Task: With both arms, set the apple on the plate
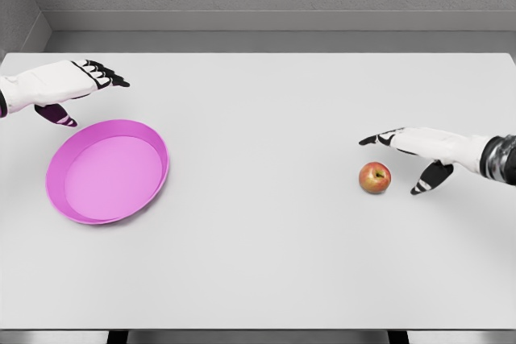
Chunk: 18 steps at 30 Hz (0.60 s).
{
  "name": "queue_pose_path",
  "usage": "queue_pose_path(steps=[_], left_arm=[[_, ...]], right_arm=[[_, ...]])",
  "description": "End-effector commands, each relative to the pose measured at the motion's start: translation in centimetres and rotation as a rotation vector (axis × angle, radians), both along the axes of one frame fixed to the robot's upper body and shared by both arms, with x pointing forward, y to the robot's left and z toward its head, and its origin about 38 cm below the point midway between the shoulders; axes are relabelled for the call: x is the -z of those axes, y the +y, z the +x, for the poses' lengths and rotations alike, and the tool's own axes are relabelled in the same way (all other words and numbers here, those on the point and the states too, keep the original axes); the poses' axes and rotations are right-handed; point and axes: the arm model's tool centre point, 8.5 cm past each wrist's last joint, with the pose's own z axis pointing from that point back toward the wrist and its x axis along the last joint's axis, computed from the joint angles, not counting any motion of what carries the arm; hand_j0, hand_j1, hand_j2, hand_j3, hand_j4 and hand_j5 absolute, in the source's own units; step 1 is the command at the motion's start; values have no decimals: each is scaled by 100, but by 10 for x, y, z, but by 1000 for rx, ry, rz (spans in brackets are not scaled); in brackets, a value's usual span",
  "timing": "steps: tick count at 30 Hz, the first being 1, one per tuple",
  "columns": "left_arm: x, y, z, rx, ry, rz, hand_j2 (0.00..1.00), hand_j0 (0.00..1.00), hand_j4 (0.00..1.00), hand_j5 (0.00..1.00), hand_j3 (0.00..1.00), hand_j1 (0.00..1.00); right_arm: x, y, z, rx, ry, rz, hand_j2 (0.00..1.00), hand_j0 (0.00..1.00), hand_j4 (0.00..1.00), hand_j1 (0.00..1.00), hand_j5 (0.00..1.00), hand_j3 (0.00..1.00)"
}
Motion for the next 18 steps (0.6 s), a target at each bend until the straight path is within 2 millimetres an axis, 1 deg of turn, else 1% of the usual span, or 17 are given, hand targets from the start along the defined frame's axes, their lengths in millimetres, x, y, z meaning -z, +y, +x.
queue_pose_path(steps=[1, 5, 9, 13, 16, 17, 18], left_arm=[[0, 1, 0, -5, 0, -3, 100, 100, 100, 100, 100, 100], [-1, 2, 1, -7, -3, 0, 100, 100, 100, 100, 100, 100], [-1, 1, 1, -5, -3, -1, 100, 100, 100, 100, 100, 100], [-2, 1, 1, -5, -5, -1, 100, 100, 100, 100, 100, 100], [-2, 1, 1, -5, -5, -1, 100, 100, 100, 100, 100, 100], [-3, 1, 1, -5, -6, -1, 100, 100, 100, 100, 100, 100], [-2, 1, 1, -5, -5, -1, 100, 100, 100, 100, 100, 100]], right_arm=[[12, 16, -4, -40, 40, 4, 100, 100, 100, 100, 100, 100], [15, 21, -4, -54, 63, -8, 100, 100, 100, 100, 100, 100], [18, 16, -2, -40, 71, -13, 100, 100, 100, 100, 100, 100], [23, 17, -4, -43, 85, -18, 100, 100, 100, 100, 100, 100], [22, 18, -4, -48, 83, -17, 100, 100, 100, 100, 100, 100], [22, 19, -4, -49, 83, -17, 99, 99, 99, 99, 99, 99], [22, 19, -4, -51, 82, -17, 96, 96, 96, 96, 96, 96]])
